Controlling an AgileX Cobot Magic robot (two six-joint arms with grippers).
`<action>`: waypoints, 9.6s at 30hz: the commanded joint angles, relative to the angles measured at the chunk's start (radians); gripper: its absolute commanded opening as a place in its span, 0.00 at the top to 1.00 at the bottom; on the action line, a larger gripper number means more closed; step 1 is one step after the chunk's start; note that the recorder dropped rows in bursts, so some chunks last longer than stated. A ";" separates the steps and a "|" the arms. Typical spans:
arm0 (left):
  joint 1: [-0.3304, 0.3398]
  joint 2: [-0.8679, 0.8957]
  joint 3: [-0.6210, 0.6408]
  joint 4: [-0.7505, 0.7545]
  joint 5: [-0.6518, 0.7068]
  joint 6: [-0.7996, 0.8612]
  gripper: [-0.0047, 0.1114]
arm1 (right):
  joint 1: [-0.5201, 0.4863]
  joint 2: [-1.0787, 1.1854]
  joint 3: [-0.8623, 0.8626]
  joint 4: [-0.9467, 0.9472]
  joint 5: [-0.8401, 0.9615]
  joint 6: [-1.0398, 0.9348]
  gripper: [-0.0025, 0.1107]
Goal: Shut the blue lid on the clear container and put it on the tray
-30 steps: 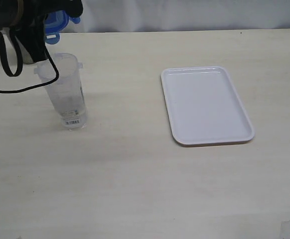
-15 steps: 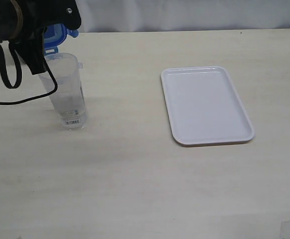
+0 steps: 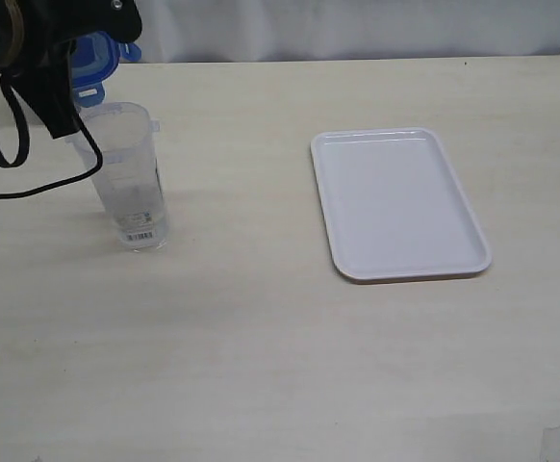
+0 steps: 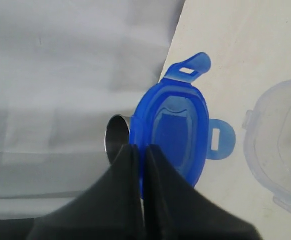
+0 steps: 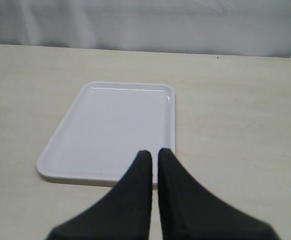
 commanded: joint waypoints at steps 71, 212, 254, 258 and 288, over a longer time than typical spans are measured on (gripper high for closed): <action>-0.119 -0.012 0.002 -0.041 0.128 0.009 0.96 | 0.004 -0.005 0.002 0.000 -0.004 -0.006 0.94; -0.125 -0.018 0.058 -0.497 0.053 0.167 0.96 | 0.004 -0.005 0.002 0.000 -0.004 -0.006 0.94; -0.125 -0.018 0.058 -0.540 0.068 0.215 0.96 | 0.004 -0.005 0.002 0.000 -0.004 -0.006 0.94; -0.125 -0.018 0.058 -0.538 0.068 0.224 0.96 | 0.004 -0.005 0.002 0.000 -0.004 -0.006 0.94; -0.129 -0.018 0.058 -0.549 0.093 0.265 0.96 | 0.004 -0.005 0.002 0.000 -0.004 -0.006 0.94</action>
